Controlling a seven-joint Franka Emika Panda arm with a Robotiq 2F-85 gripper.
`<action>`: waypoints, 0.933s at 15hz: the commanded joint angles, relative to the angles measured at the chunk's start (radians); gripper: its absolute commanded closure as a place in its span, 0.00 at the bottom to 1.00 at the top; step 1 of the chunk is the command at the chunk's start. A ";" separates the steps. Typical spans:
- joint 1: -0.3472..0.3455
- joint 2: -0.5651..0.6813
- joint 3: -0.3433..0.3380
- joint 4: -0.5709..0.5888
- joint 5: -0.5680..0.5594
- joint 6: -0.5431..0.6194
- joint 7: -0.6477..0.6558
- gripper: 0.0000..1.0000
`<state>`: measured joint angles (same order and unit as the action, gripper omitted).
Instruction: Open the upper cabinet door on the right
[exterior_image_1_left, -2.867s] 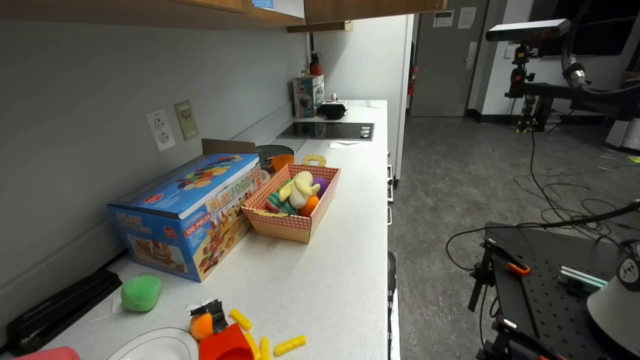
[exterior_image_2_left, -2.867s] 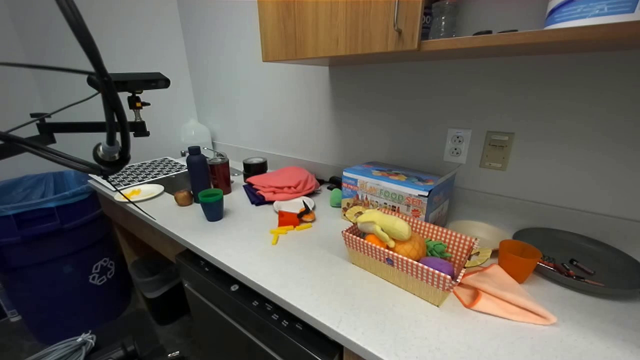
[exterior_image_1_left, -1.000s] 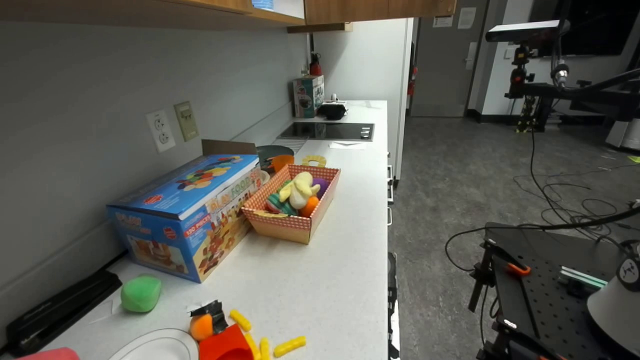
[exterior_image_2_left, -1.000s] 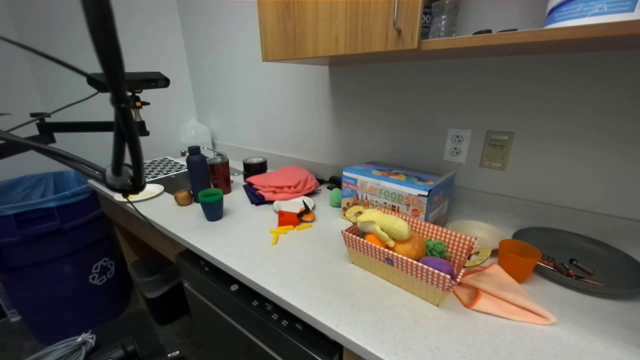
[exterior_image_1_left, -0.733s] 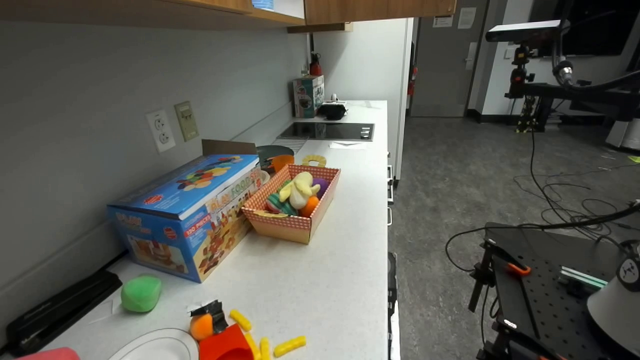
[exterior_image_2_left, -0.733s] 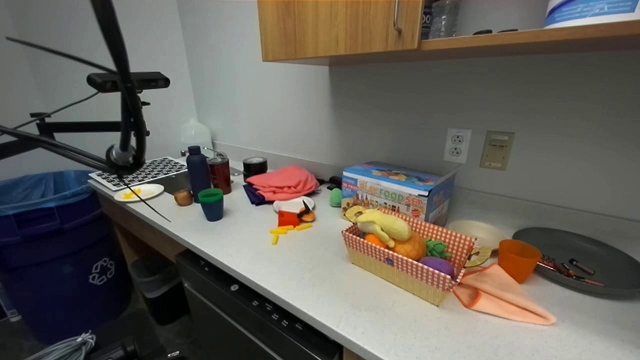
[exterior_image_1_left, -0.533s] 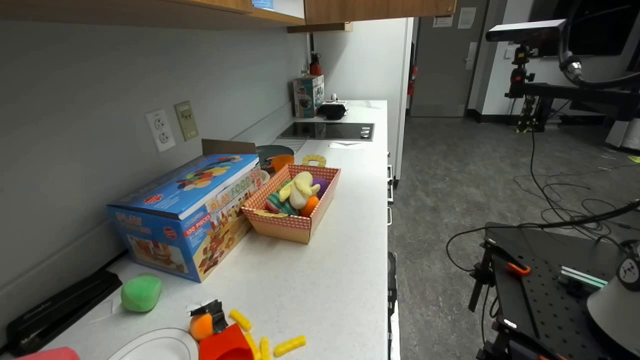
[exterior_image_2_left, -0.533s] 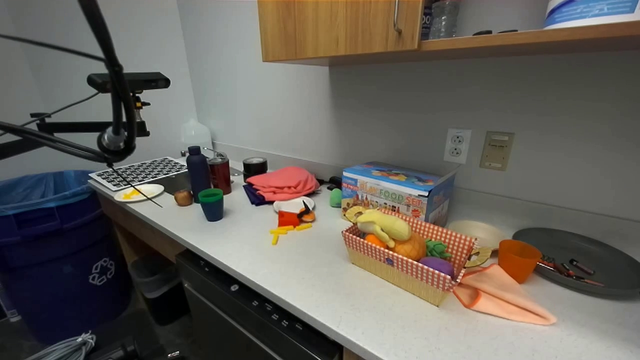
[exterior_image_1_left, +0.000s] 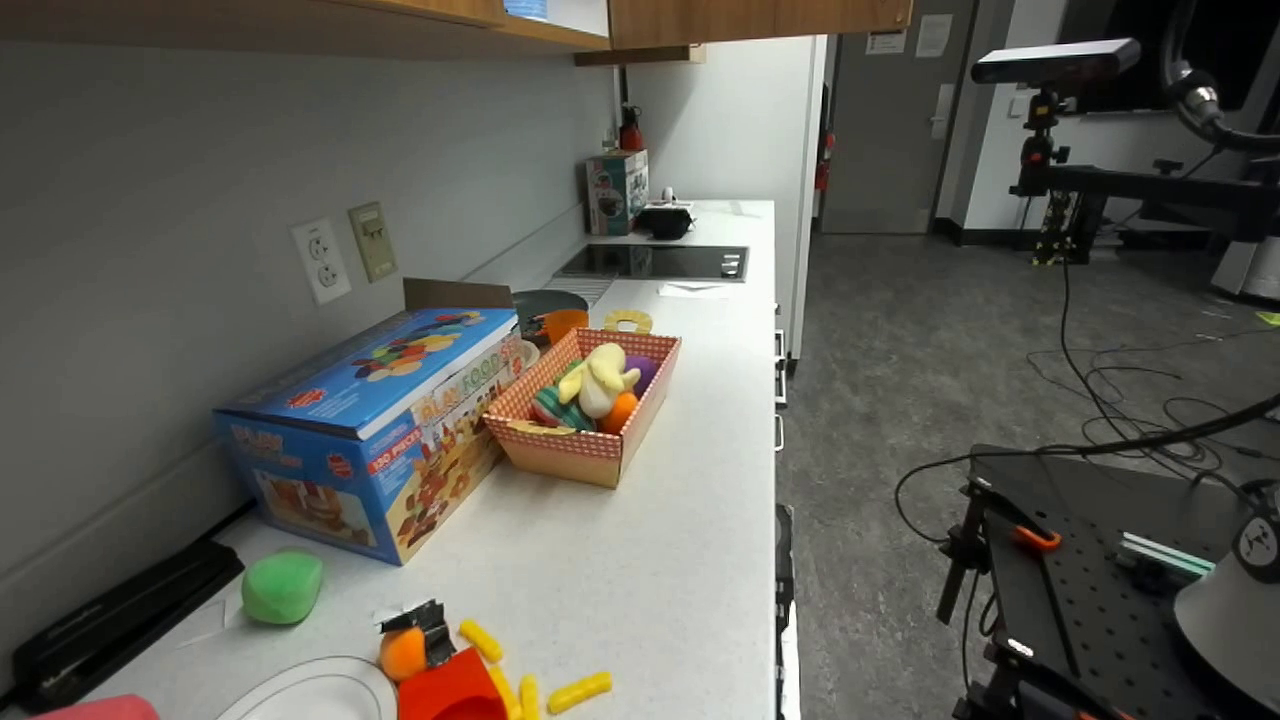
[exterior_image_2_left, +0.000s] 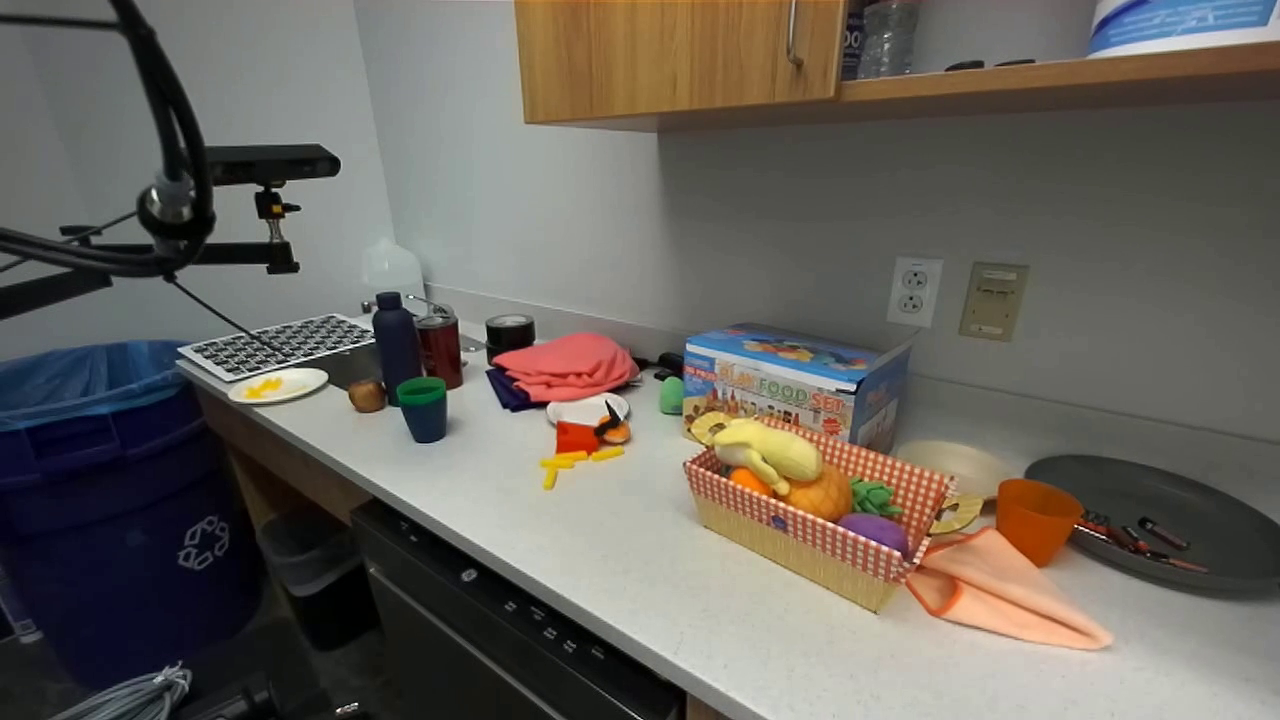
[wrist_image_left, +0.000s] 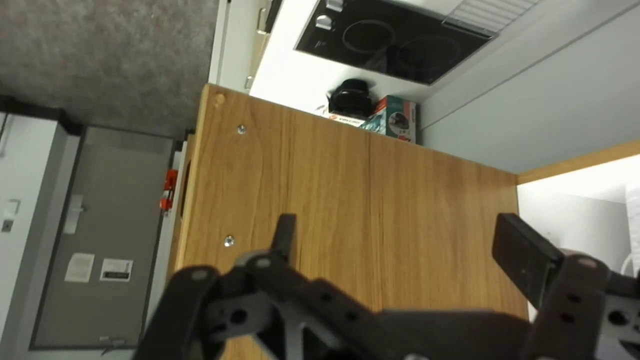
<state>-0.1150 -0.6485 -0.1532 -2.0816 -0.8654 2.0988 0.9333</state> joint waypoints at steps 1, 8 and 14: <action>-0.006 -0.118 0.022 -0.013 0.196 -0.039 -0.058 0.00; -0.099 -0.163 0.094 0.004 0.360 -0.071 -0.109 0.00; -0.114 -0.141 0.097 0.001 0.356 -0.063 -0.106 0.00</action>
<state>-0.1722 -0.7940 -0.0829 -2.0797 -0.5510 2.0190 0.8562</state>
